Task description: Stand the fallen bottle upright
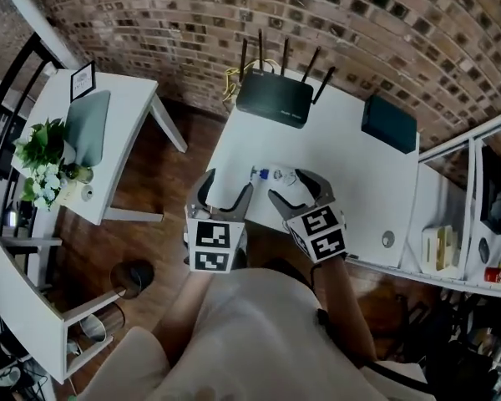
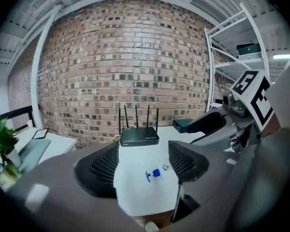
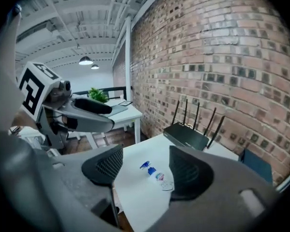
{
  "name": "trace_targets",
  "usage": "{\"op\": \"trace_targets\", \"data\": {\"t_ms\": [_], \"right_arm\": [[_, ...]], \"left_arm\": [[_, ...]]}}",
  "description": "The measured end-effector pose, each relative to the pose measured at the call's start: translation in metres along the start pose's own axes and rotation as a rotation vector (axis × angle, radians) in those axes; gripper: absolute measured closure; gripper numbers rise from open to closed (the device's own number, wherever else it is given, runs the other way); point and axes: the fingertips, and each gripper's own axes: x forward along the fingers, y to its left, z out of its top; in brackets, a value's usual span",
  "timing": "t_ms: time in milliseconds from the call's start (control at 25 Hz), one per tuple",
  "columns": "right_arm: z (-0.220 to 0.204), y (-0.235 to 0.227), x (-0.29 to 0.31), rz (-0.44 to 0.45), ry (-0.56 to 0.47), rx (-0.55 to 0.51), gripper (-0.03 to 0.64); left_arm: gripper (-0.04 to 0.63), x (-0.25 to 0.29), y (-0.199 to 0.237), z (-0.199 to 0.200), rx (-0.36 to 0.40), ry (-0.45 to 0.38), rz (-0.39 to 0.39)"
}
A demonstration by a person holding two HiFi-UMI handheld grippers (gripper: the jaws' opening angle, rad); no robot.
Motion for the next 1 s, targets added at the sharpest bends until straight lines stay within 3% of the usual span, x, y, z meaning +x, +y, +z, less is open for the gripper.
{"op": "trace_targets", "data": {"t_ms": [160, 440, 600, 760, 1000], "right_arm": [[-0.022, 0.006, 0.042, 0.066, 0.131, -0.095, 0.365], [-0.071, 0.002, 0.097, 0.213, 0.309, -0.256, 0.412], [-0.089, 0.005, 0.133, 0.296, 0.38, -0.336, 0.439], [-0.111, 0.007, 0.161, 0.372, 0.457, -0.424, 0.456], [-0.134, 0.004, 0.19, 0.398, 0.578, -0.521, 0.491]], "left_arm": [[0.255, 0.028, 0.015, -0.014, -0.006, 0.046, -0.023], [0.258, 0.044, 0.027, -0.04, -0.104, 0.116, 0.064], [0.259, 0.05, 0.026, -0.059, -0.091, 0.152, 0.077], [0.259, 0.056, 0.023, -0.07, -0.128, 0.17, 0.106], [0.259, 0.049, 0.039, -0.075, -0.189, 0.17, 0.16]]}}
